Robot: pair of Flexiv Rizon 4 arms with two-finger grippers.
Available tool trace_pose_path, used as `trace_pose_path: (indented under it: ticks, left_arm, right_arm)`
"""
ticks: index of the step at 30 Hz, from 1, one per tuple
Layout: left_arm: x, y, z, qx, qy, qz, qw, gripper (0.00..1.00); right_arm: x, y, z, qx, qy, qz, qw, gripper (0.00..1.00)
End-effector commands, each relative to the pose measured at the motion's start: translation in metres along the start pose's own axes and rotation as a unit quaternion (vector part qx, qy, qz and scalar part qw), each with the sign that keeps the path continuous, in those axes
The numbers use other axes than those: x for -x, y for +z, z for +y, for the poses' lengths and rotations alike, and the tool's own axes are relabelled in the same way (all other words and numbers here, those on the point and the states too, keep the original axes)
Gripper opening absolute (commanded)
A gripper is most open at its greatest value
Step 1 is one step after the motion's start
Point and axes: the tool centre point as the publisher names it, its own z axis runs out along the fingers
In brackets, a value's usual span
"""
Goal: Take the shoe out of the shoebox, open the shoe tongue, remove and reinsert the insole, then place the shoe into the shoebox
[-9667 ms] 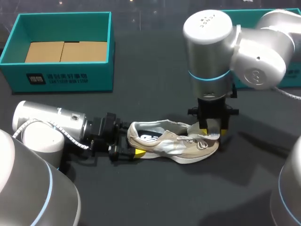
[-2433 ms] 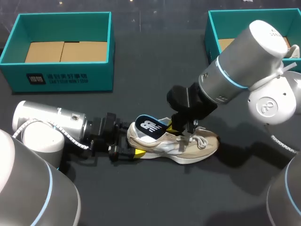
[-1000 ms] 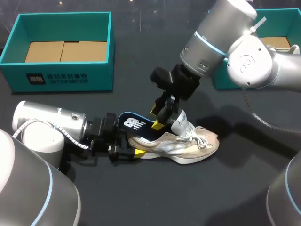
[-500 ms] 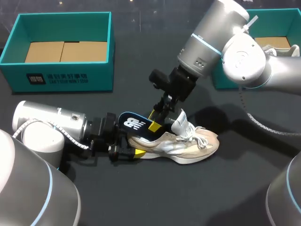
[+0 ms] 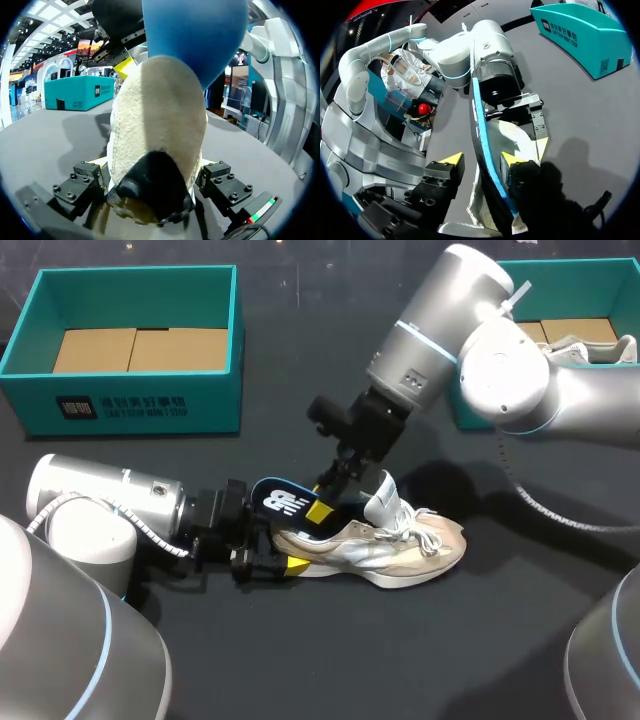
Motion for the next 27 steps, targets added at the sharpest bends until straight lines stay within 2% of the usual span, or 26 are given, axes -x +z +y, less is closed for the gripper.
trace_pose_path:
  ticks: [1,3,5,12,17,20,27]
  left_arm:
    - [0.002,0.003,0.005,0.000,0.000,0.000,1.000,0.00]
    - [0.002,0.003,0.005,0.000,0.000,0.000,1.000,0.00]
    - [0.002,0.003,0.005,0.000,0.000,0.000,1.000,0.00]
    - [0.002,0.003,0.005,0.000,0.000,0.000,1.000,0.00]
    - [0.002,0.003,0.005,0.000,0.000,0.000,1.000,0.00]
    - [0.002,0.003,0.005,0.000,0.000,0.000,1.000,0.00]
    - [0.002,0.003,0.005,0.000,0.000,0.000,1.000,0.00]
  right_arm:
    - [0.000,0.007,0.001,0.003,0.001,0.001,1.000,0.40]
    - [-0.001,0.008,0.001,0.004,0.002,0.001,1.000,0.30]
    - [-0.003,0.009,0.001,0.006,-0.001,0.002,1.000,0.00]
    - [-0.015,0.009,0.012,0.001,-0.022,-0.004,1.000,0.00]
    - [-0.029,0.004,0.028,0.004,-0.050,-0.008,0.999,0.00]
    - [-0.044,-0.003,0.044,0.016,-0.065,-0.023,0.997,0.00]
    - [-0.044,-0.003,0.044,0.016,-0.065,-0.023,0.997,0.00]
